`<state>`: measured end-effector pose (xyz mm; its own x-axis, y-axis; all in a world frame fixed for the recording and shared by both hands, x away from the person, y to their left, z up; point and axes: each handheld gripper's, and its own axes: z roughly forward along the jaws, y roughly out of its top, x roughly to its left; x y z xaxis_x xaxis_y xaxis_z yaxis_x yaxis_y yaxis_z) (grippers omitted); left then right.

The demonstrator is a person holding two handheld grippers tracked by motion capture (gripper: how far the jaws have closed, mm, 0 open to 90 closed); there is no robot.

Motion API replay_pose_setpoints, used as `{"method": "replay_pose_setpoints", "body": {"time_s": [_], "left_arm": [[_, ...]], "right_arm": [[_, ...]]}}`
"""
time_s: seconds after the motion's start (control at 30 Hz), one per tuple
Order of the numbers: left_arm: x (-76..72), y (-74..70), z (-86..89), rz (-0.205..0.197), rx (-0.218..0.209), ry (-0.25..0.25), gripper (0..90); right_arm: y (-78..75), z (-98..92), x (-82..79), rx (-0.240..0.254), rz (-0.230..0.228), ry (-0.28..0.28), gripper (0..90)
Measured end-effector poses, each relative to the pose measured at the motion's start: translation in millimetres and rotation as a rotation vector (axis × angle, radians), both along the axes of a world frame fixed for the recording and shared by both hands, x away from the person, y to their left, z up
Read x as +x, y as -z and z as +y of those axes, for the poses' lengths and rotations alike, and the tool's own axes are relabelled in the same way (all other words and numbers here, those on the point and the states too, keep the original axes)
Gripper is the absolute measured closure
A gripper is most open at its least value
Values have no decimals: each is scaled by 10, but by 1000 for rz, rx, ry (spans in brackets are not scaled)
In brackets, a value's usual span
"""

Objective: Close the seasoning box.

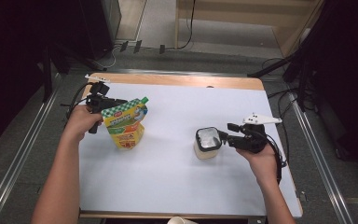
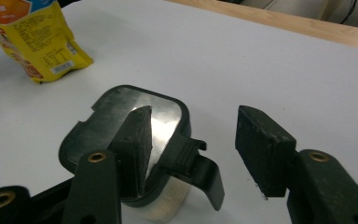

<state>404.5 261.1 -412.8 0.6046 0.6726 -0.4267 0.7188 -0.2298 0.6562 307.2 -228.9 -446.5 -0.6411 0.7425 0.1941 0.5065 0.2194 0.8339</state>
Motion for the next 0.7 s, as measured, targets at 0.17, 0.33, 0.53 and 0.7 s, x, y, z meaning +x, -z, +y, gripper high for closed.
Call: {"method": "replay_pose_setpoints", "body": {"time_s": [0.17, 0.33, 0.53, 0.7], "left_arm": [[-1, 3, -3, 1, -2, 1, 382], [0, 5, 4, 4, -5, -1, 382], [-4, 0, 20, 2, -9, -5, 382], [-1, 12, 35, 8, -9, -12, 382]], "right_arm": [[43, -86, 29, 6, 7, 25, 459], [82, -132, 50, -7, 4, 47, 451], [130, -190, 85, 3, 11, 72, 430], [183, -255, 113, 8, 39, 90, 433]]}}
